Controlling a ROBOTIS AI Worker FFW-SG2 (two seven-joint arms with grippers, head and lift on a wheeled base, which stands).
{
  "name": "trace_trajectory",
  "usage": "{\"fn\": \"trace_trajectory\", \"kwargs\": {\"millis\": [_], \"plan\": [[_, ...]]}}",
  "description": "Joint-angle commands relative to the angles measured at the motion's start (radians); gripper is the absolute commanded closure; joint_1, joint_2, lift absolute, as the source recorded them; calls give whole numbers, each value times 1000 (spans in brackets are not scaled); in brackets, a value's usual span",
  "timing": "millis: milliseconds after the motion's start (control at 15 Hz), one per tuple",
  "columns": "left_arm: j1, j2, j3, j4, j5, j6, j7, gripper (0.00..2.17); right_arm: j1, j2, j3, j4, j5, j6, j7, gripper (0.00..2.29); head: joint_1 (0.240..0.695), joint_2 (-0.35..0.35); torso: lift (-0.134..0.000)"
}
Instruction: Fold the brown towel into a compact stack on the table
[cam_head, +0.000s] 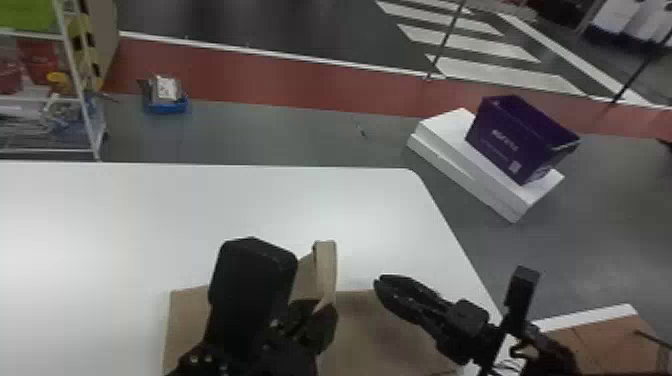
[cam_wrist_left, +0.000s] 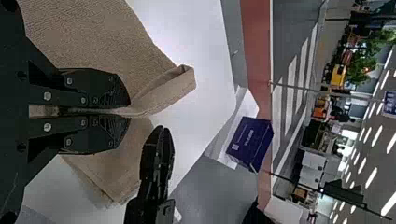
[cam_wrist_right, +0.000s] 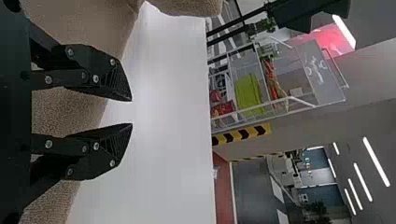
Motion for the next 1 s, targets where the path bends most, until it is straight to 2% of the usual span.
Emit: {"fn": "trace_trajectory", "kwargs": {"millis": [0, 333, 667, 933], "plan": [[-6, -3, -15, 11, 5, 9, 3, 1372, 0, 1, 11, 23, 13, -6, 3, 2044, 695, -350, -124], [-70, -3, -101, 56, -13, 9, 57, 1372, 6, 1, 12, 33, 28, 22, 14, 2044, 695, -350, -124], [-130, -3, -177, 117, -10, 12, 89, 1372, -12, -31, 28, 109, 39, 6, 12, 2044, 695, -350, -124], [-160, -3, -207, 178, 4, 15, 109, 1372, -31, -37, 34, 136, 45, -12, 11, 2044, 695, -350, -124]]}}
